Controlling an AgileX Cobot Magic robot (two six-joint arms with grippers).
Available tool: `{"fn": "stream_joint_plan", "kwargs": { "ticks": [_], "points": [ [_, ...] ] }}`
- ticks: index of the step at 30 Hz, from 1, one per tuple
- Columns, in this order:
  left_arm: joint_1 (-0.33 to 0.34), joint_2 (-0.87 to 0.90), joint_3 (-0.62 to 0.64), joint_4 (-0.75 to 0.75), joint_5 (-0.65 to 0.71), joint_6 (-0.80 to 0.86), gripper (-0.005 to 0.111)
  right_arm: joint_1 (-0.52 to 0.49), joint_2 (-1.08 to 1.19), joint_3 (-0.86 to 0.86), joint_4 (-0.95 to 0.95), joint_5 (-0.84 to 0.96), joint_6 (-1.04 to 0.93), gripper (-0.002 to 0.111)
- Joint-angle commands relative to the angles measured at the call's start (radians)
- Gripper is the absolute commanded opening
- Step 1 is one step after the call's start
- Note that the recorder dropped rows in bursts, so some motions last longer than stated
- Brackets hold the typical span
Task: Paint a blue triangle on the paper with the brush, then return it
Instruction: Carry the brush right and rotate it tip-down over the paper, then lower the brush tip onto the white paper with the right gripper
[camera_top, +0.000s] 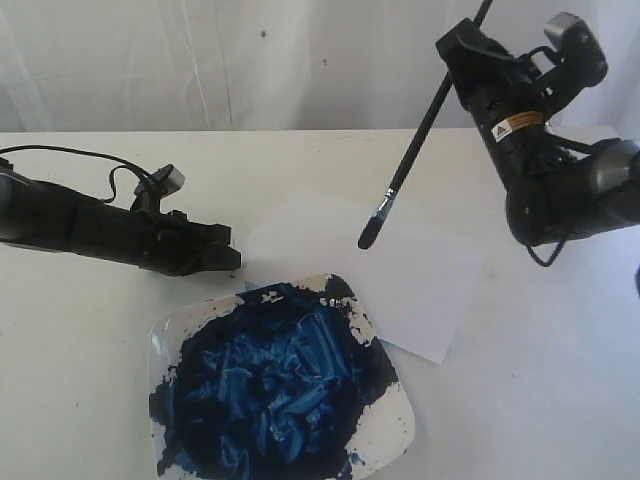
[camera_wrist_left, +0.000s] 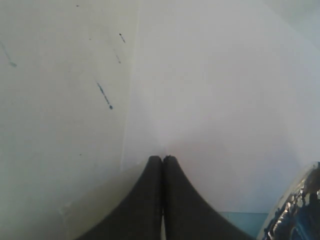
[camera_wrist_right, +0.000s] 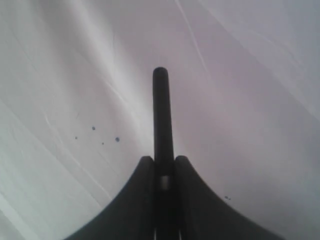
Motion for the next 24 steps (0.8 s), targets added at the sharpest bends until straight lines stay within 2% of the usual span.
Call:
{"fn": "stream_joint_plan", "kwargs": {
  "ticks": [1, 14, 19, 24],
  "points": [
    [-0.006, 0.041, 0.018, 0.02, -0.033, -0.026, 0.0, -0.011, 0.104, -0.13, 0.002, -0.024, 0.056, 0.0],
    [-0.006, 0.041, 0.018, 0.02, -0.033, -0.026, 0.0, -0.011, 0.29, -0.425, -0.001, 0.011, 0.123, 0.0],
    [-0.006, 0.041, 0.018, 0.02, -0.033, -0.026, 0.0, -0.011, 0.339, -0.484, -0.05, 0.077, 0.123, 0.0],
    [-0.006, 0.041, 0.018, 0.02, -0.033, -0.026, 0.0, -0.018, 0.365, -0.488, -0.055, 0.075, 0.213, 0.0]
  ]
}}
